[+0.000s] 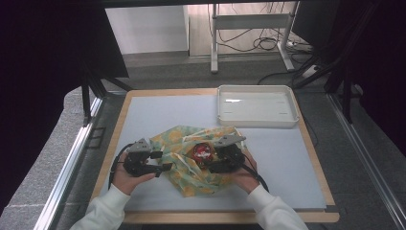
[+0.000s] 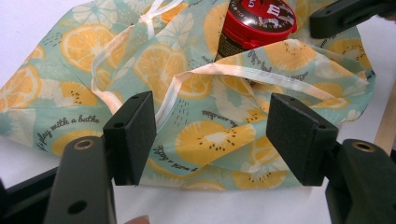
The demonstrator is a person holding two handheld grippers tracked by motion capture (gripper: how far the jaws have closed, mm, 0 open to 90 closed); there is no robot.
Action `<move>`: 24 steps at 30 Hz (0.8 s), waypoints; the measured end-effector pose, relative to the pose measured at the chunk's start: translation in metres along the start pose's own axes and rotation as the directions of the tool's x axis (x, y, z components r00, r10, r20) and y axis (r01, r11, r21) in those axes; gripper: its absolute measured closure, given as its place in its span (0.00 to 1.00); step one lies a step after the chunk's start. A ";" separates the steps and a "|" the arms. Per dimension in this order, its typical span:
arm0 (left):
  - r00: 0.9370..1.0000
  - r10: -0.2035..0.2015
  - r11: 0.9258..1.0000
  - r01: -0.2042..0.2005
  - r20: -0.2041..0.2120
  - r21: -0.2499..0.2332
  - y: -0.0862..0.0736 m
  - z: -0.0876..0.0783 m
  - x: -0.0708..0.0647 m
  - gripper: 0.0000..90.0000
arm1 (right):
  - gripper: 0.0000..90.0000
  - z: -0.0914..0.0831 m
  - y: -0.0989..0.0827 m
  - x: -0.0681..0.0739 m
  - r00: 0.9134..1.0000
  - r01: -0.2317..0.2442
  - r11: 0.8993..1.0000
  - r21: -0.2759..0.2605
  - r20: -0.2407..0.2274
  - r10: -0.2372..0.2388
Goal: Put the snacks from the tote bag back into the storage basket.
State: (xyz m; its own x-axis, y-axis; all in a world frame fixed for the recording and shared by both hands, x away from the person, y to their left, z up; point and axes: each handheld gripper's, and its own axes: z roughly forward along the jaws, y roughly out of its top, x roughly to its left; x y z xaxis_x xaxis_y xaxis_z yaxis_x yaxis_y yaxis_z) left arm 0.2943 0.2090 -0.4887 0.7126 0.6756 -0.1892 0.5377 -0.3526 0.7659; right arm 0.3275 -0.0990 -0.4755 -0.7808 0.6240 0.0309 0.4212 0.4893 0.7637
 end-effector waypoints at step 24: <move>1.000 0.001 1.000 -0.001 0.015 0.005 0.000 0.003 0.001 0.37 | 0.27 0.048 0.018 0.014 0.994 0.013 0.992 0.128 0.105 -0.027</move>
State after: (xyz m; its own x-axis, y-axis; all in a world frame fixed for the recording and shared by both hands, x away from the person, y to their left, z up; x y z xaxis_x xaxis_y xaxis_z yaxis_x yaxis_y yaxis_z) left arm 0.2965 0.2082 -0.4905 0.7198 0.6654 -0.1977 0.5391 -0.3565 0.7630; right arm 0.3461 -0.0524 -0.4926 -0.7391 0.6712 -0.0572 0.4667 0.5715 0.6750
